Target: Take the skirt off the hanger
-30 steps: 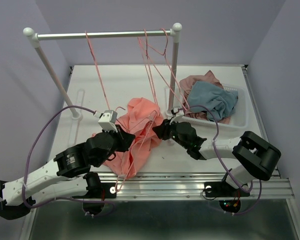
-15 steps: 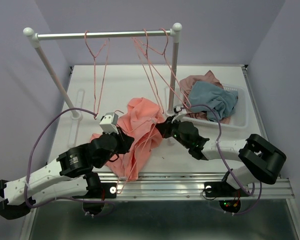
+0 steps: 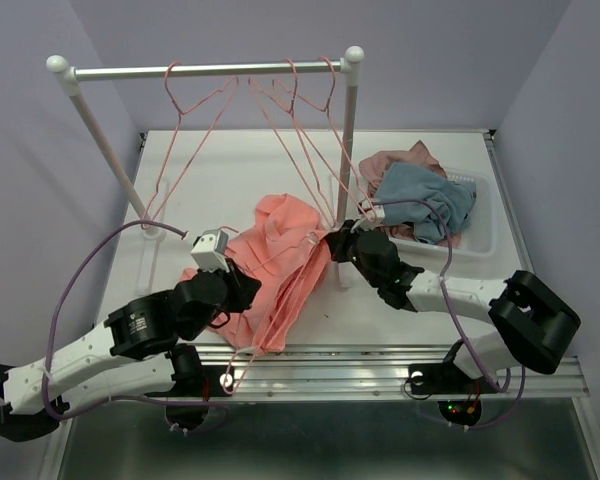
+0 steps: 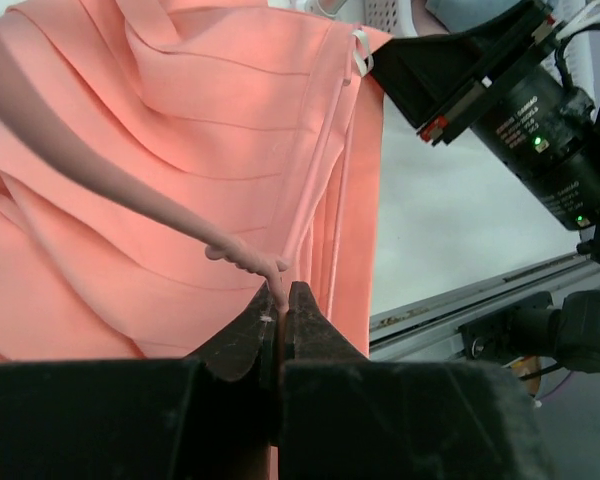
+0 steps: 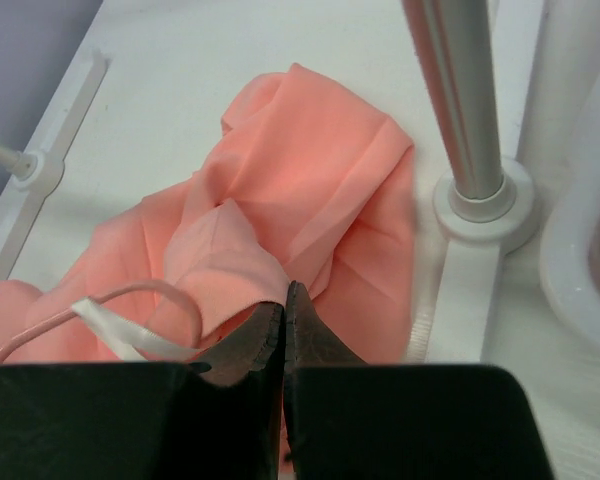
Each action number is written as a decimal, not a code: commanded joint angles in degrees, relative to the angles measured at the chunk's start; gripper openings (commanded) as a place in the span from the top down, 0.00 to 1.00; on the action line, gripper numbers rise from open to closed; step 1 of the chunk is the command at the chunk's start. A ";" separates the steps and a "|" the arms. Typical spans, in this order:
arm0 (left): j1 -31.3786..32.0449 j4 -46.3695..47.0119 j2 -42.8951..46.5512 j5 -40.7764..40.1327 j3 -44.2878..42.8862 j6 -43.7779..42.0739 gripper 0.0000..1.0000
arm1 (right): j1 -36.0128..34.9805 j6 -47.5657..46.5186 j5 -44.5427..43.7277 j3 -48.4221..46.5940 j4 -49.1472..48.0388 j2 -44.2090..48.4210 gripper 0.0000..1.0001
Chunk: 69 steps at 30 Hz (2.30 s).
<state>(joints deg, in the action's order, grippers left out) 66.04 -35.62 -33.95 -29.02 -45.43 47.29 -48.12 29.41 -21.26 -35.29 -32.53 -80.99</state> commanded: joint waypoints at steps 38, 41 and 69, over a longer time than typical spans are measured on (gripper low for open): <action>0.32 7.03 4.87 -2.96 -3.70 -1.32 1.00 | 5.67 -2.77 20.59 5.13 3.18 6.27 0.99; 0.32 7.05 -0.40 -11.74 -4.49 0.70 1.00 | 2.78 -4.88 28.43 6.45 3.27 9.69 0.99; -0.30 28.67 -12.98 -31.28 -1.41 -13.36 1.00 | -0.40 -2.77 35.14 5.24 26.64 25.27 0.54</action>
<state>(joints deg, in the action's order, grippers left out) 66.26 -10.90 -46.41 -56.62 -44.36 36.40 -48.10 29.61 14.13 -26.52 -8.56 -54.81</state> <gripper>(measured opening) 0.084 0.311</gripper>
